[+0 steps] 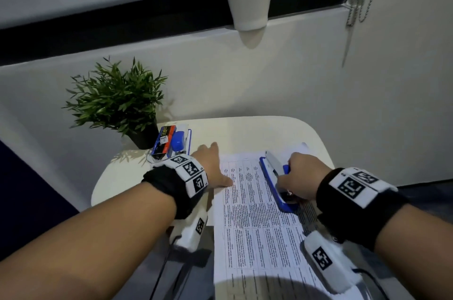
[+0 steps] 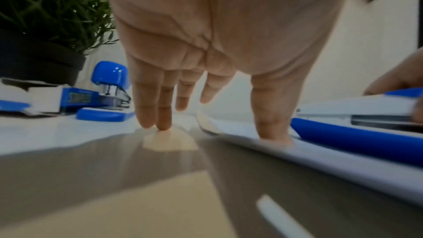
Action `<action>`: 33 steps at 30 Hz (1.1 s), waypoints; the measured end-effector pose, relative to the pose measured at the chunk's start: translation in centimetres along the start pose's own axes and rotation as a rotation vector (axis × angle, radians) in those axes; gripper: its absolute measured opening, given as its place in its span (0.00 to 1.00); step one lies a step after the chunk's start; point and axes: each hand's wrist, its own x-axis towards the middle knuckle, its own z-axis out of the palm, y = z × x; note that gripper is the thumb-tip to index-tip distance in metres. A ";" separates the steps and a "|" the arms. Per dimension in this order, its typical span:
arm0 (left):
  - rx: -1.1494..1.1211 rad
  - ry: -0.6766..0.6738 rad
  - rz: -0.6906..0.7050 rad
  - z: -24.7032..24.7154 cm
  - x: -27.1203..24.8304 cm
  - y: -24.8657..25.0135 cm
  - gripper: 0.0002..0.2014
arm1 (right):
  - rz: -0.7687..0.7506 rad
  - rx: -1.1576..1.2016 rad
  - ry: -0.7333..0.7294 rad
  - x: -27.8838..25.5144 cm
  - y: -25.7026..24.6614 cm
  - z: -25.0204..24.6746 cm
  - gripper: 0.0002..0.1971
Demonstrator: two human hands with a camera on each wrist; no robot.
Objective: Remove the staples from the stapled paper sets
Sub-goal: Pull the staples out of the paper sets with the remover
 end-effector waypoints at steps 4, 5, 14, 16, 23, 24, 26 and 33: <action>-0.219 -0.006 -0.122 -0.6 0.3 0.2 0.41 | -0.007 -0.023 -0.001 0.1 -0.2 0.3 0.12; -0.257 -0.001 -0.135 -0.5 0.2 0.1 0.39 | -0.002 -0.019 -0.001 0.0 -0.1 0.2 0.12; -0.961 -0.171 -0.082 1.8 -3.7 -1.6 0.06 | 0.051 0.080 0.029 0.1 0.0 0.6 0.13; -0.942 -0.032 -0.071 1.9 -3.2 -2.5 0.08 | 0.057 0.116 0.065 0.1 0.2 0.4 0.14; -0.900 0.339 -0.079 1.6 -2.8 -4.9 0.09 | 0.150 0.451 0.249 0.5 1.9 -0.9 0.17; -0.960 0.357 -0.090 1.7 -2.6 -5.5 0.09 | 0.175 0.577 0.249 0.4 2.1 -1.2 0.17; -1.066 0.375 -0.093 1.8 -2.3 -6.3 0.11 | 0.209 0.823 0.231 0.2 2.5 -1.5 0.18; -1.181 0.471 -0.089 2.3 -2.8 -7.8 0.12 | 0.130 1.229 0.020 -0.5 1.7 -1.9 0.18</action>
